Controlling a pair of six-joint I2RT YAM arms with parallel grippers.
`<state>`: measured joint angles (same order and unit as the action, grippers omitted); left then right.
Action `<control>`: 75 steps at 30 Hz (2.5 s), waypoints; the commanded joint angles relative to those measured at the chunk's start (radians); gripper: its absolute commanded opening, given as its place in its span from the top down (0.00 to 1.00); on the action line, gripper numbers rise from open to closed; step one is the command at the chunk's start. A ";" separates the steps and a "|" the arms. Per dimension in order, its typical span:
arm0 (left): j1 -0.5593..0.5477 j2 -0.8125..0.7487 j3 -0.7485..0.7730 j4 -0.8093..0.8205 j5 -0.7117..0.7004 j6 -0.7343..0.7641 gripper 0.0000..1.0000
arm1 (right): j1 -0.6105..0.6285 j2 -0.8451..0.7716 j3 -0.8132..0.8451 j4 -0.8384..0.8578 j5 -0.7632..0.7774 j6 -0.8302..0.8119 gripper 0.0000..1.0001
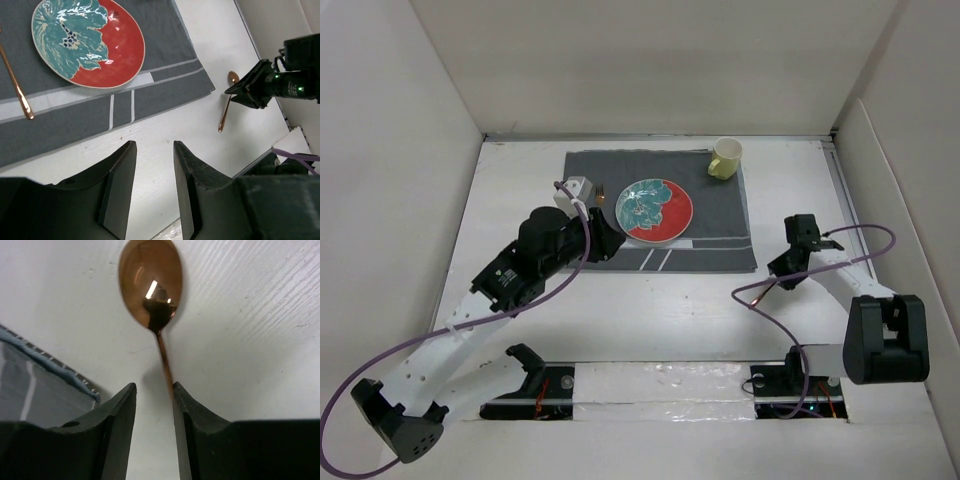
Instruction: Set the dinner table for one person
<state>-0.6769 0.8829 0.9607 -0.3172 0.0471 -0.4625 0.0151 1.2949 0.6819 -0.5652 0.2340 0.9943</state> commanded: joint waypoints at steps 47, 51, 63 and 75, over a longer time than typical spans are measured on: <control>0.132 0.242 -0.181 1.082 0.408 -0.608 0.12 | 0.427 -0.174 -0.005 1.379 -1.002 0.487 1.00; 0.145 0.255 -0.237 1.193 0.405 -0.646 0.10 | 0.463 -0.074 -0.048 1.719 -1.007 0.755 1.00; 0.145 0.363 -0.300 1.547 0.419 -0.761 0.05 | 0.572 0.150 -0.010 2.059 -0.932 1.041 1.00; 0.145 0.398 -0.309 1.604 0.419 -0.786 0.27 | 0.643 0.320 0.002 2.367 -0.796 1.218 1.00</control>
<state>-0.5201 1.3025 0.6445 1.1252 0.4263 -1.2213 0.6399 1.5837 0.6525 1.3479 -0.6331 1.9759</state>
